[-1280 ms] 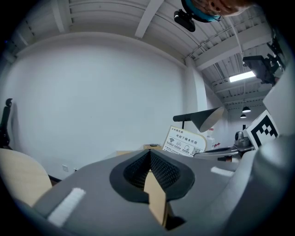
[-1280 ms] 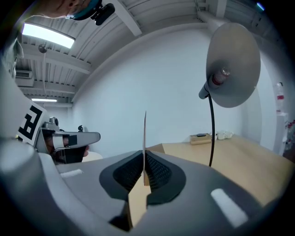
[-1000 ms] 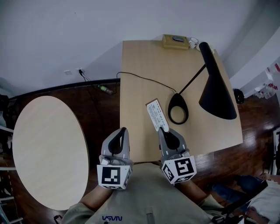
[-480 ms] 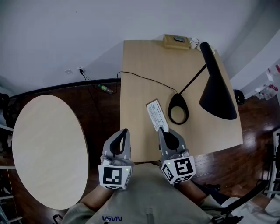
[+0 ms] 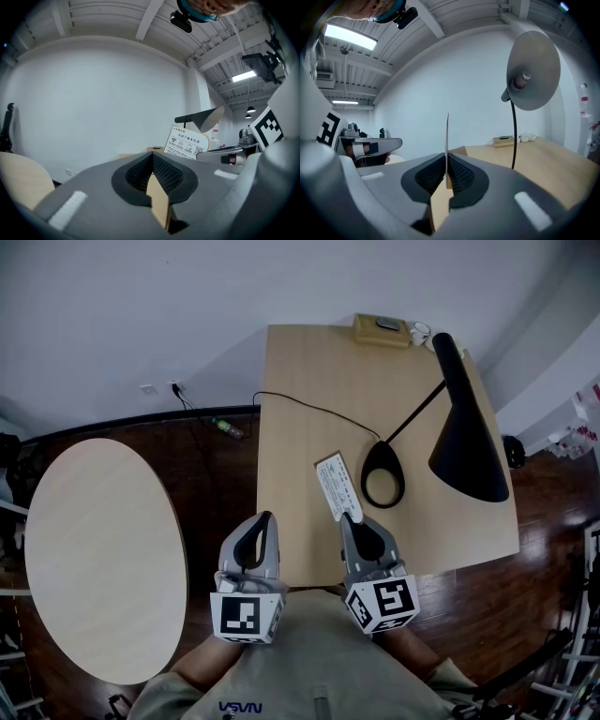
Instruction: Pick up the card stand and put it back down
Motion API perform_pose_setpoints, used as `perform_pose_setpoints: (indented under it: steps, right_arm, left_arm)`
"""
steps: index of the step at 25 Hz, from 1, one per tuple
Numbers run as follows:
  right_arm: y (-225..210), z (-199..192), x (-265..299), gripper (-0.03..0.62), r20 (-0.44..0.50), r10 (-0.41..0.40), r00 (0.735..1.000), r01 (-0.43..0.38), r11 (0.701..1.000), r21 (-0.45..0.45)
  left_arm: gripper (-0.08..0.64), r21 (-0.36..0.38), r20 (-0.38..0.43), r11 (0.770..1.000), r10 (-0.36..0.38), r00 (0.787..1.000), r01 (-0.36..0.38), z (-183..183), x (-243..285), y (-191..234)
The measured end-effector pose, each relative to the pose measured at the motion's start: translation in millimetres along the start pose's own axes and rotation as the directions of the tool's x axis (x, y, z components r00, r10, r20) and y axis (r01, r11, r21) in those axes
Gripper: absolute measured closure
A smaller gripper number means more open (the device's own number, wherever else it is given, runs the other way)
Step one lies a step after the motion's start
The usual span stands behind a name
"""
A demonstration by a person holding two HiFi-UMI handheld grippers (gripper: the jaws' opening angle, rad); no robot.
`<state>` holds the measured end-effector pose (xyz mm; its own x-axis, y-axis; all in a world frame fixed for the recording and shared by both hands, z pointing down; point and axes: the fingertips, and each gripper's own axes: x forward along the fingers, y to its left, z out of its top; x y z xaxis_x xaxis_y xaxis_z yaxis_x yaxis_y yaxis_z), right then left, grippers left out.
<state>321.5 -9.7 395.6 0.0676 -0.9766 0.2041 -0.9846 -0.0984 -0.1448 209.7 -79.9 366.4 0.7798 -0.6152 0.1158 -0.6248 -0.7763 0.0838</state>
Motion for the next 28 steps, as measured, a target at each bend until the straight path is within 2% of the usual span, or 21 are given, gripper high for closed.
perform_pose_setpoints:
  steps: [7, 11, 14, 19, 23, 28]
  right_arm:
    - [3, 4, 4, 0.578, 0.008, 0.053, 0.999, -0.053, 0.998, -0.015]
    - [15, 9, 19, 0.578, 0.014, 0.137, 0.99, -0.137, 0.99, -0.038]
    - [27, 10, 31, 0.578, 0.016, 0.216, 0.976, -0.215, 0.975, -0.051]
    - [64, 10, 35, 0.578, 0.009, 0.358, 0.934, -0.356, 0.931, -0.083]
    - [116, 12, 46, 0.578, -0.016, 0.507, 0.862, -0.506, 0.856, -0.109]
    - [189, 7, 52, 0.578, -0.049, 0.609, 0.792, -0.608, 0.778, -0.156]
  left_arm:
    - [0.552, -0.004, -0.005, 0.998, 0.058, 0.998, -0.058, -6, -4, 5]
    - [0.552, -0.007, -0.016, 0.989, 0.144, 0.989, -0.145, -9, -13, 21]
    - [0.552, -0.009, -0.031, 0.971, 0.237, 0.971, -0.237, -16, -26, 37]
    - [0.552, -0.005, -0.027, 0.922, 0.387, 0.922, -0.387, -17, -69, 61]
    - [0.552, -0.014, -0.022, 0.845, 0.534, 0.845, -0.534, -18, -122, 90]
    - [0.552, -0.037, -0.007, 0.753, 0.658, 0.753, -0.658, -32, -188, 142]
